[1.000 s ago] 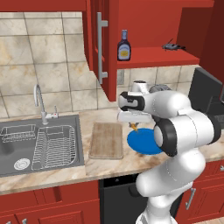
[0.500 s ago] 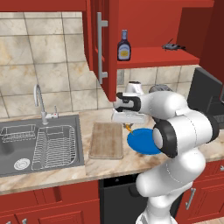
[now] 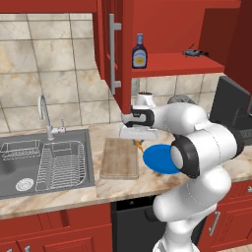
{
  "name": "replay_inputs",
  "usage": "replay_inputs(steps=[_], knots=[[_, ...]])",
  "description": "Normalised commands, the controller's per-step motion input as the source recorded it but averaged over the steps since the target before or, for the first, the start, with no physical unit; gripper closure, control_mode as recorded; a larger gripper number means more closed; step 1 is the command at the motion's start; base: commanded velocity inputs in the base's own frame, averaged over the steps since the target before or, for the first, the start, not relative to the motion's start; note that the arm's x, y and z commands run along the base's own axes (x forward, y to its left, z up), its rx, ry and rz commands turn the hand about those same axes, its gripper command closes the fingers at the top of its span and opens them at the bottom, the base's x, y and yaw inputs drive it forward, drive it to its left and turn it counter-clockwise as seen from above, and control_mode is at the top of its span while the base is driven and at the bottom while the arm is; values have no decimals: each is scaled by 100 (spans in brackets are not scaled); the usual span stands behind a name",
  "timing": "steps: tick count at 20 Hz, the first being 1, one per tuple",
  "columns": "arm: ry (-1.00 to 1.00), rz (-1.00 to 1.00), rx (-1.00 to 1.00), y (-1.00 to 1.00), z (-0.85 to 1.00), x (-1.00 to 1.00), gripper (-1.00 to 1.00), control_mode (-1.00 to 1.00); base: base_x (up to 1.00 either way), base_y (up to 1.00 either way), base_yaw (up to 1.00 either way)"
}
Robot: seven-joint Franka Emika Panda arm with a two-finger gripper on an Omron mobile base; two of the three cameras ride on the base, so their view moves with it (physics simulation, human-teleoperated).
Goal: Pick the shrimp from the plate and place it on the cutting board. Then pick the condiment bottle from the cabinet and place it next to the cutting board.
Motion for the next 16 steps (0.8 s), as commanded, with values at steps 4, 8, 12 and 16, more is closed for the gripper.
replay_inputs(steps=[4,8,12,16], knots=[[0,0,0,2,0,3,100,-100,0,0,0],[0,0,0,5,-5,7,100,-100,0,0,0],[0,0,0,9,-17,9,100,-100,0,0,0],[0,0,0,13,-20,14,100,-100,0,0,0]])
